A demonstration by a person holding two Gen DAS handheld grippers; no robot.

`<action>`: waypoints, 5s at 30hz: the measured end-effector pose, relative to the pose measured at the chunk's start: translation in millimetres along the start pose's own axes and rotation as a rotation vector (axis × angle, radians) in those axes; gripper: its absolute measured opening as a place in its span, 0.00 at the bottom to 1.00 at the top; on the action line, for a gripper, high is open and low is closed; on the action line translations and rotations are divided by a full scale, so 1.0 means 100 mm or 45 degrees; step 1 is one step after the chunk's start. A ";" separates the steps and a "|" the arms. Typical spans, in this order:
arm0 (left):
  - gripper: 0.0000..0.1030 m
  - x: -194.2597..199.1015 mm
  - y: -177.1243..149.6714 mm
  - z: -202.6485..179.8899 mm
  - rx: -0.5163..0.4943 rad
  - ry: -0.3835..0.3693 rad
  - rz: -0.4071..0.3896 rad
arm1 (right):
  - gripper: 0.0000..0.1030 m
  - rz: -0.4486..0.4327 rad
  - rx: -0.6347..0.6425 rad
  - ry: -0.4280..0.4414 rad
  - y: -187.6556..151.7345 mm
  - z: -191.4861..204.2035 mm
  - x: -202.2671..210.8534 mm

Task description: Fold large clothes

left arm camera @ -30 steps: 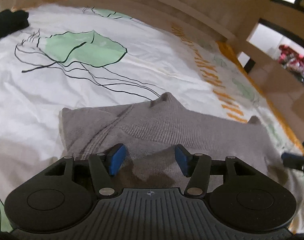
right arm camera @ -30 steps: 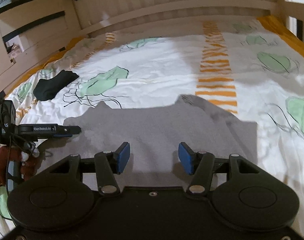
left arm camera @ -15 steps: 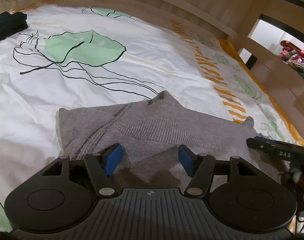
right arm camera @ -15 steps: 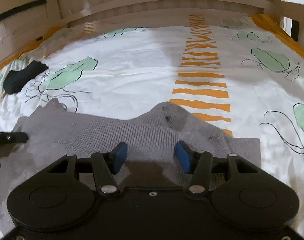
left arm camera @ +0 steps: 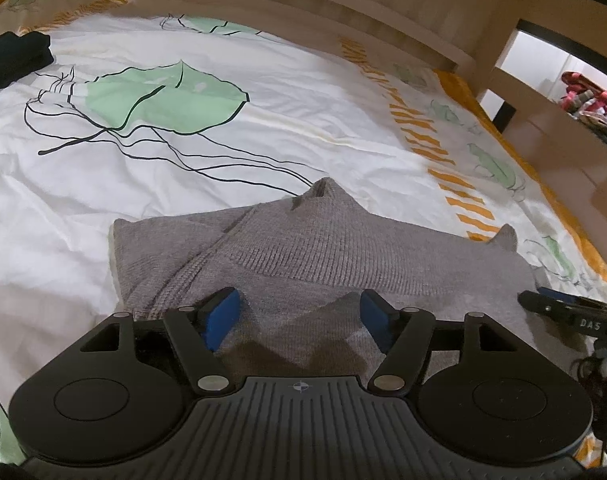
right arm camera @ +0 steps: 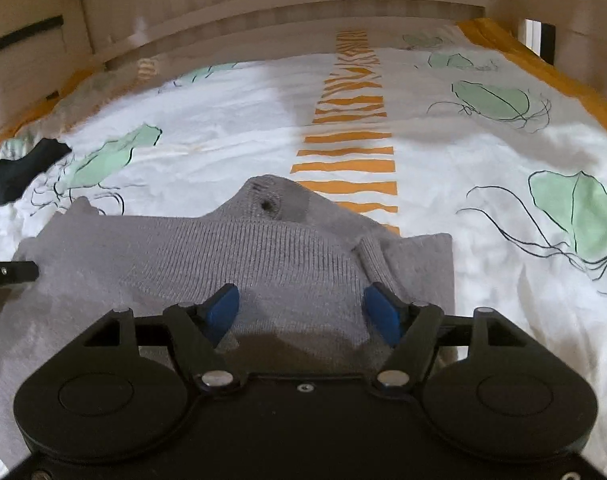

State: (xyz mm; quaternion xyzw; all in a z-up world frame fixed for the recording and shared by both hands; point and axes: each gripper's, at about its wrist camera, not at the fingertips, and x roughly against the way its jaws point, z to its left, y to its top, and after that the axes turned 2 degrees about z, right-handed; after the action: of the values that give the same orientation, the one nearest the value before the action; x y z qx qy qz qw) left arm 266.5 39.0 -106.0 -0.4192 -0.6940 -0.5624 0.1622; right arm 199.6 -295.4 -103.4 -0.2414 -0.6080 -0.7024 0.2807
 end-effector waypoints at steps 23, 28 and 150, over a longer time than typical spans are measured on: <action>0.97 -0.10 -0.06 -0.22 -0.148 0.047 0.006 | 0.99 0.282 -0.365 0.093 -0.15 -0.67 0.54; 0.99 -0.12 -0.07 -0.25 -0.169 0.063 0.009 | 1.00 0.373 -0.368 0.143 -0.23 -0.73 0.42; 0.17 0.71 -1.31 -0.59 0.344 -0.160 -0.031 | 0.36 0.601 -0.278 0.749 0.48 2.11 -0.25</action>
State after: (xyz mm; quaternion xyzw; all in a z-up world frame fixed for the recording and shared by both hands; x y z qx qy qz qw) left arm 109.0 11.1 -122.3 -0.4195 -0.7772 -0.4385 0.1666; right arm 250.7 -89.3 -55.4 -0.1914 -0.3510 -0.7182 0.5695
